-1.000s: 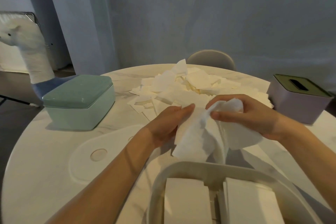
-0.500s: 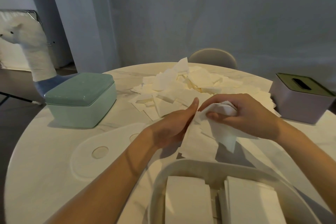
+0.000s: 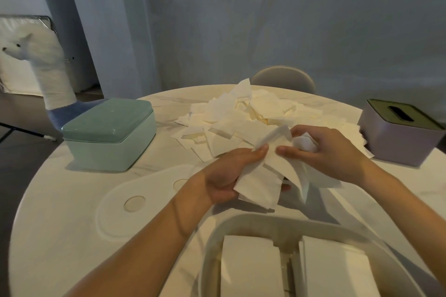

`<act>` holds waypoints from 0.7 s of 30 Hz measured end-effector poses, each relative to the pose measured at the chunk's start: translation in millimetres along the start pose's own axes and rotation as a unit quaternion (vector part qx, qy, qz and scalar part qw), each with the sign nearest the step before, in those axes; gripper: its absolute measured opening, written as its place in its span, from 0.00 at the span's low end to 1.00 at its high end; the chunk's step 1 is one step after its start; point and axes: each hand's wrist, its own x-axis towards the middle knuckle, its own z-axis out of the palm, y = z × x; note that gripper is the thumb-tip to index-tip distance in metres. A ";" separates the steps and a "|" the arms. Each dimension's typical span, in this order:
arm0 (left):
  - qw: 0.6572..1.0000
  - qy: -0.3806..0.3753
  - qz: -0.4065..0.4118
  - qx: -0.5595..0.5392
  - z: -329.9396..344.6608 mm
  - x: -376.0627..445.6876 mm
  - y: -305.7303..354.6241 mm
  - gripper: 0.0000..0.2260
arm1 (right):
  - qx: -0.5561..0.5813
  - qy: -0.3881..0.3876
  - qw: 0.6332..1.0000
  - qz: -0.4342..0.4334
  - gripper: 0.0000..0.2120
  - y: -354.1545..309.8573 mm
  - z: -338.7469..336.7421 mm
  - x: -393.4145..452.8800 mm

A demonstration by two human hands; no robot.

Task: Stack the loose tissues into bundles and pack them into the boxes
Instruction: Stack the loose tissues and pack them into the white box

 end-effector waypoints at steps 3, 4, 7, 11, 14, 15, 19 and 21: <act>0.999 -0.005 0.003 -0.048 3.7 0.3 -1.0 0.17 | 0.007 -0.038 0.998 0.057 0.24 5.5 -5.2 2.0; 0.999 -0.004 0.003 -0.054 4.3 1.3 -1.8 0.17 | 0.003 -0.048 0.996 0.071 0.27 5.6 -8.0 1.7; 0.997 0.012 0.000 -0.082 6.1 2.6 -5.5 0.17 | 0.001 -0.055 0.993 0.105 0.29 2.9 -13.1 0.1; 0.994 0.026 -0.020 -0.103 1.7 4.1 -9.9 0.19 | 0.058 -0.027 0.986 0.154 0.20 -5.3 -17.6 -2.9; 0.992 0.042 -0.007 -0.117 -1.2 5.9 -9.7 0.21 | 0.151 -0.002 0.970 0.188 0.16 -9.7 -22.1 -6.1; 0.990 0.048 -0.004 -0.131 -1.6 6.2 -9.6 0.22 | 0.181 0.002 0.964 0.197 0.19 -11.1 -23.7 -6.6; 0.976 0.068 0.044 -0.203 -4.1 13.7 -11.2 0.24 | 0.326 -0.032 0.919 0.219 0.33 -16.1 -24.8 -7.9; 0.973 0.082 0.047 -0.212 1.6 15.7 -9.8 0.17 | 0.414 -0.067 0.881 0.220 0.30 -21.5 -20.3 -9.8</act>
